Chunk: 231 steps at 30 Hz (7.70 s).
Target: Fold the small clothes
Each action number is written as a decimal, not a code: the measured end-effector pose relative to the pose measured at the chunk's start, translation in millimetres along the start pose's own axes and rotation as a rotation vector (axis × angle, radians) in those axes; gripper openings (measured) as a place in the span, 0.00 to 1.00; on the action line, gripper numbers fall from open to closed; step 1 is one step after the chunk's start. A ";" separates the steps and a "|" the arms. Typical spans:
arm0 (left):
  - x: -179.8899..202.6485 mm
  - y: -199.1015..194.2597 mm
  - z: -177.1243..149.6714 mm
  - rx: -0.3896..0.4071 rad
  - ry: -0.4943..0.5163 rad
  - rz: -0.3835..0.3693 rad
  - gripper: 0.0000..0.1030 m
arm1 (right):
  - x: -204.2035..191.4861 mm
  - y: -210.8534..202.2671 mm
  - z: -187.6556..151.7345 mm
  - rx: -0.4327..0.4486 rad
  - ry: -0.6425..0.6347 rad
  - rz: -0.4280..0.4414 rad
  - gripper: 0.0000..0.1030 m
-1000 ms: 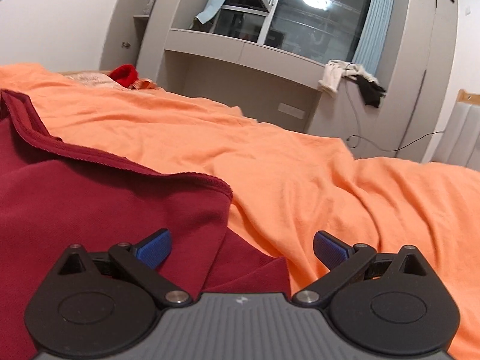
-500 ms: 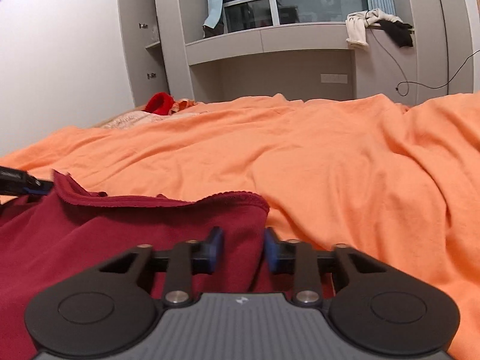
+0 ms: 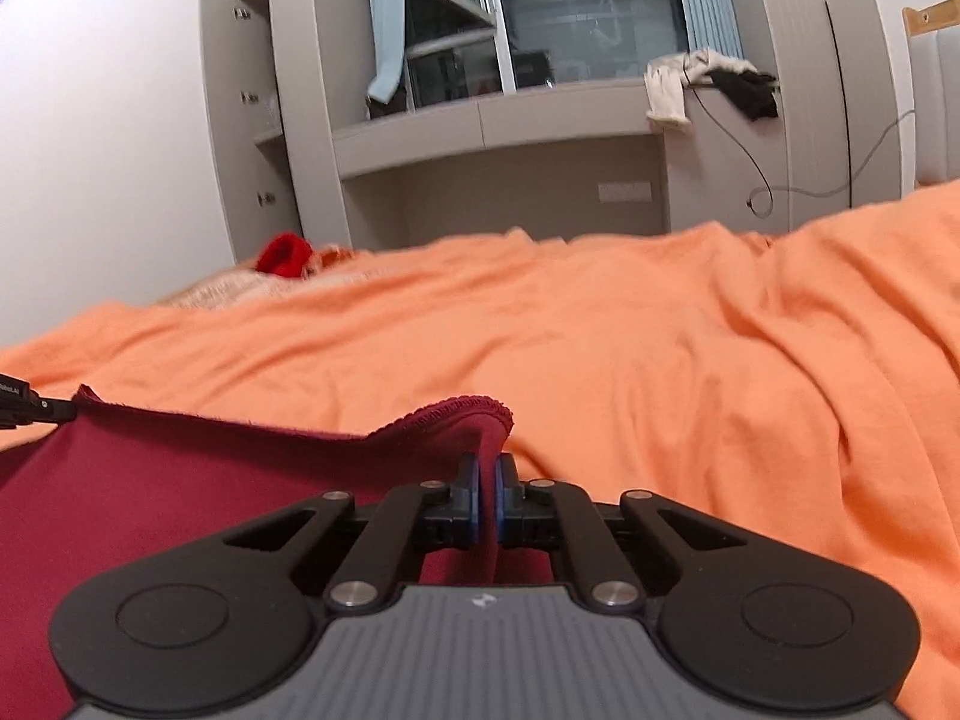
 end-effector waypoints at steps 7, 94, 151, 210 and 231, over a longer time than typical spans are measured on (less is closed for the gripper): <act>-1.8 6.0 -5.1 -0.019 0.011 0.018 0.12 | 3.2 6.1 -3.6 -0.032 0.037 -0.005 0.08; -39.2 -152.6 -156.3 -0.025 -0.166 -0.295 0.99 | -227.8 -22.4 -102.0 0.117 -0.390 -0.130 1.00; 33.2 -142.5 -121.9 0.254 0.065 0.088 0.22 | -195.4 -94.1 -90.4 0.189 -0.304 -0.098 1.00; 151.0 -183.1 -181.1 0.421 0.710 -0.418 0.61 | -23.2 -25.0 -12.7 -0.089 0.087 0.113 0.45; 176.1 -183.9 -186.3 0.431 0.776 -0.459 0.28 | -8.9 -83.5 0.3 0.046 0.090 -0.017 0.05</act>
Point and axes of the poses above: each gripper's, at about its wrist camera, not at the fingertips, and y roughly the way its jaws point, x to its right, z to its top, the point moved 1 cm from there along y, roughly the way its jaws point, and after that the axes turned 13 degrees about z, right-handed, at the moved point
